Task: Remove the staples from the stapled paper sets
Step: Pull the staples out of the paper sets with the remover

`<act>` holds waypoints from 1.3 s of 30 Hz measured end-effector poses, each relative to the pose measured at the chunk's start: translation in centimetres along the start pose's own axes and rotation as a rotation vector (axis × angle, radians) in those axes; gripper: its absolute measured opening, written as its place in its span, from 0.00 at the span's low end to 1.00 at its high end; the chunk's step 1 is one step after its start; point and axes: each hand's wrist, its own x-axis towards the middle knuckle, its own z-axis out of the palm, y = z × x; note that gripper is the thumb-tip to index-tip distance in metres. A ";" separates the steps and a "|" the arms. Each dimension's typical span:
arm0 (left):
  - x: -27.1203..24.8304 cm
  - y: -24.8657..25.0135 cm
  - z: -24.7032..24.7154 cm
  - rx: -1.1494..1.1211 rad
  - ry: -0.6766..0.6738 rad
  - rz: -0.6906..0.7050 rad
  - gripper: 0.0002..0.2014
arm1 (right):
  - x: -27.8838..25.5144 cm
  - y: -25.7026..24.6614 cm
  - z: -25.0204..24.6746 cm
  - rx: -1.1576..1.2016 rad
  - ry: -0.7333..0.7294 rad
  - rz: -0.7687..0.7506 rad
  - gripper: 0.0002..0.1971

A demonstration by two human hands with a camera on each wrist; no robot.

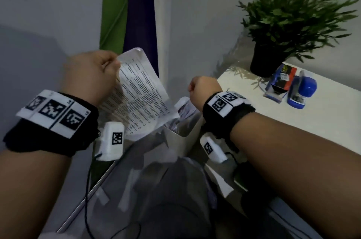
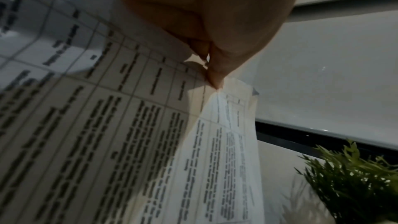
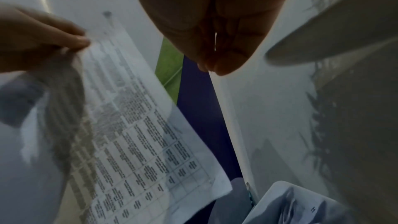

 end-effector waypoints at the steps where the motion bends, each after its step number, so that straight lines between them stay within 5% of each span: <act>1: -0.1 -0.4 -0.1 0.011 0.004 -0.009 0.10 | 1.3 -0.4 0.4 -0.020 -0.008 0.016 0.13; 8: -0.9 -2.8 0.3 0.050 -0.040 -0.100 0.11 | 7.0 -1.2 2.0 -0.199 -0.016 0.055 0.09; 15: -0.7 -2.9 0.7 0.066 -0.085 -0.074 0.11 | 6.9 0.0 -0.6 0.097 0.050 0.140 0.19; 19: -0.6 -0.1 0.4 0.046 -0.169 0.047 0.10 | 3.3 0.8 -4.2 0.315 0.191 0.096 0.14; 23: -1.1 4.8 -0.3 0.097 -0.272 0.236 0.10 | -2.4 1.2 -6.6 0.726 0.051 -0.061 0.03; 28: -2.3 11.7 -0.9 0.076 -0.476 0.447 0.08 | -9.3 3.4 -8.9 0.908 0.025 -0.141 0.11; 35: -6.1 18.5 4.8 -0.159 -0.688 0.516 0.04 | -17.0 12.2 -12.0 0.836 0.291 0.152 0.11; 39: -9.9 23.1 8.8 -0.203 -0.733 0.647 0.05 | -20.7 20.0 -15.1 0.212 0.191 0.556 0.22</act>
